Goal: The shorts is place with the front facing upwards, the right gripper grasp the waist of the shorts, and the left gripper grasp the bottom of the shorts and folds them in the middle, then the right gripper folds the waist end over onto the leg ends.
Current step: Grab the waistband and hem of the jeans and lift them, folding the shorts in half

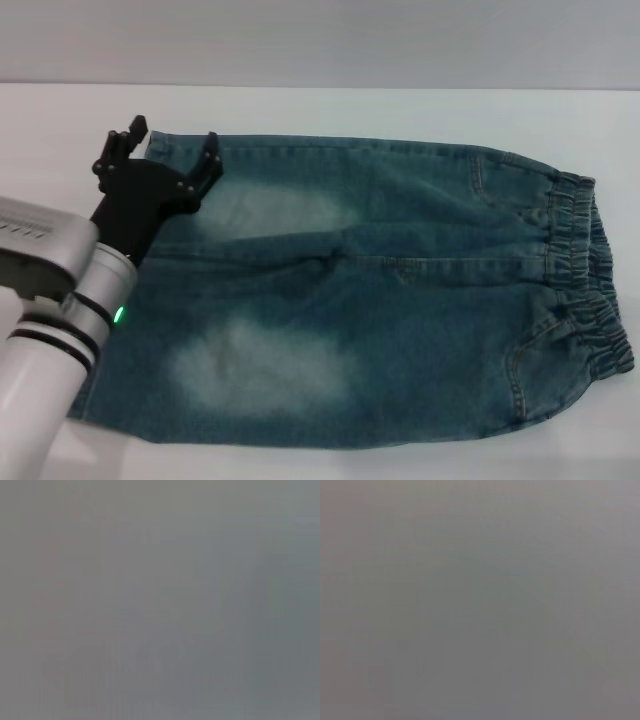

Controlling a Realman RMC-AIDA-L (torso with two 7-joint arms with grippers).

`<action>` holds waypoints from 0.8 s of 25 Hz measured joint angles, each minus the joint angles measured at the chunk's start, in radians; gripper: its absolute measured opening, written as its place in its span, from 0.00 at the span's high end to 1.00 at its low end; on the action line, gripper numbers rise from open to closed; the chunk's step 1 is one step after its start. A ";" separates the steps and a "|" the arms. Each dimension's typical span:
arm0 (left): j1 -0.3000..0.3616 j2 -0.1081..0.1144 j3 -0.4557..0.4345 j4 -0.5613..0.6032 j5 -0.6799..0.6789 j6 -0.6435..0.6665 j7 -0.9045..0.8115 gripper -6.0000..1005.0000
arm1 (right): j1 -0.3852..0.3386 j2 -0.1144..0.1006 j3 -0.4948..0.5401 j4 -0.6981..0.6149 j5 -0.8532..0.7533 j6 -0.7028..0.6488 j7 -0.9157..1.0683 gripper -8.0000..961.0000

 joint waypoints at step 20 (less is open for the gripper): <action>0.023 0.001 -0.029 -0.024 -0.013 0.043 -0.047 0.14 | -0.003 -0.002 -0.002 0.002 -0.023 0.018 0.006 0.17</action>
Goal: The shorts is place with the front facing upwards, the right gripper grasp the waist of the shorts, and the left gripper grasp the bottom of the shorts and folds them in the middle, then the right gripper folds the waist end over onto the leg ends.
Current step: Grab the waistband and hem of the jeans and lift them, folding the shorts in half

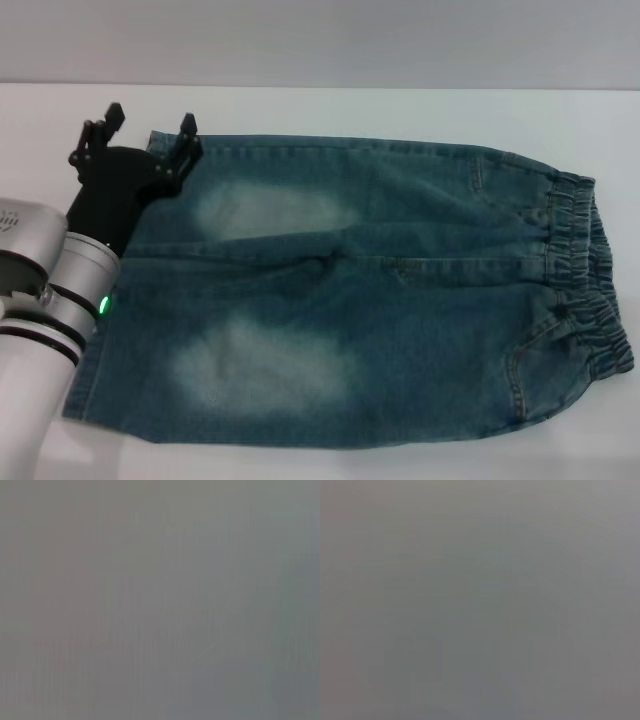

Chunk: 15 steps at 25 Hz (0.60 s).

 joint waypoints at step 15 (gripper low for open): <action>0.014 0.010 -0.287 -0.469 0.135 -0.714 0.163 0.14 | 0.132 -0.062 -0.014 -0.298 -0.326 0.497 0.479 0.17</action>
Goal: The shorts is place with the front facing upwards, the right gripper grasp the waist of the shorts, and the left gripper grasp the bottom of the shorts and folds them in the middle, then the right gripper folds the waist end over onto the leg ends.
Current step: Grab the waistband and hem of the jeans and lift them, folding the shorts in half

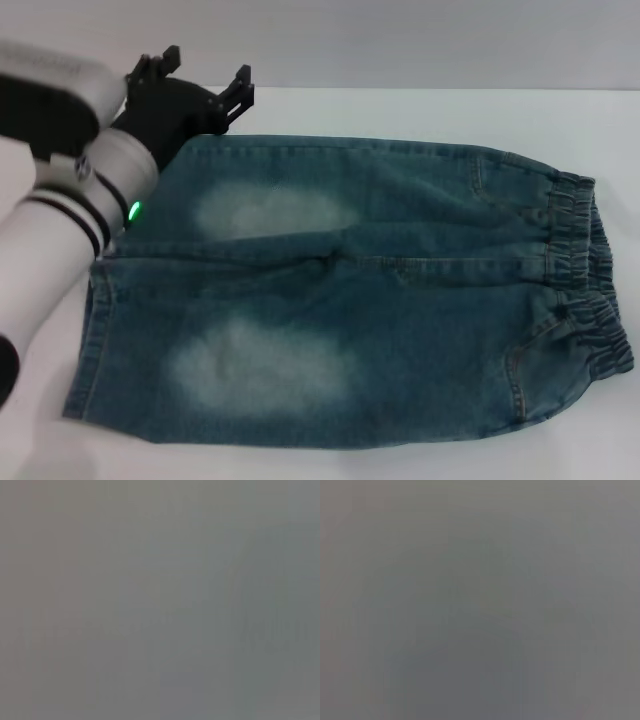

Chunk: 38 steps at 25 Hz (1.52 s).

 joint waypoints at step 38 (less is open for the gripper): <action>-0.002 -0.006 -0.243 -0.656 0.373 -1.538 -0.323 0.14 | -0.145 0.076 -0.137 -1.598 -1.510 -0.369 1.946 0.17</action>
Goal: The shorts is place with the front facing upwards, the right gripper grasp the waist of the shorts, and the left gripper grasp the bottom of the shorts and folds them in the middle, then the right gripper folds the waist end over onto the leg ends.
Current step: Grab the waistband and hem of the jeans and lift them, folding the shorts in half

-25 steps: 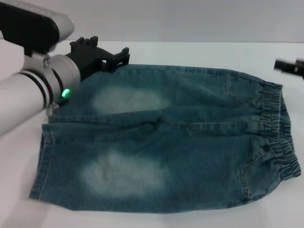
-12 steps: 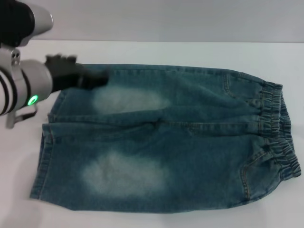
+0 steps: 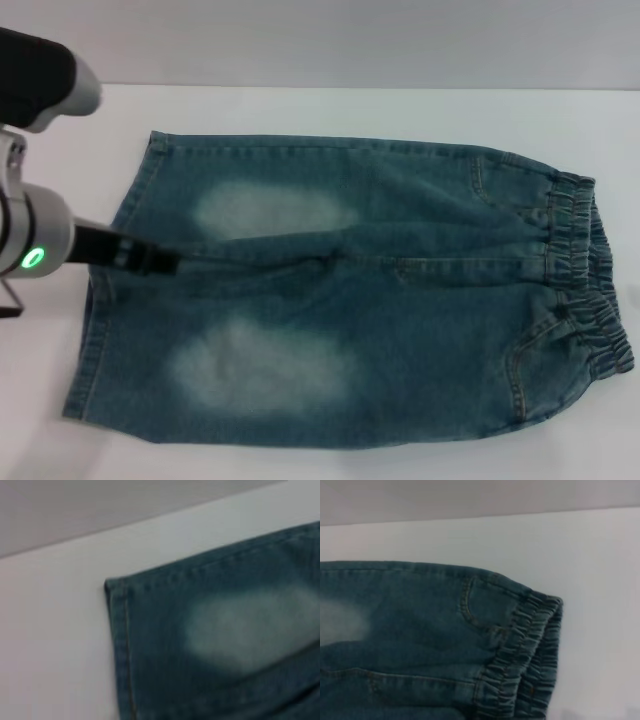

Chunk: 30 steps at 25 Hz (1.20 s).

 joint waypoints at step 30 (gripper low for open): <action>-0.012 0.000 -0.008 0.106 0.005 -0.338 -0.121 0.14 | -0.006 -0.009 -0.084 0.113 -0.030 0.094 -0.002 0.17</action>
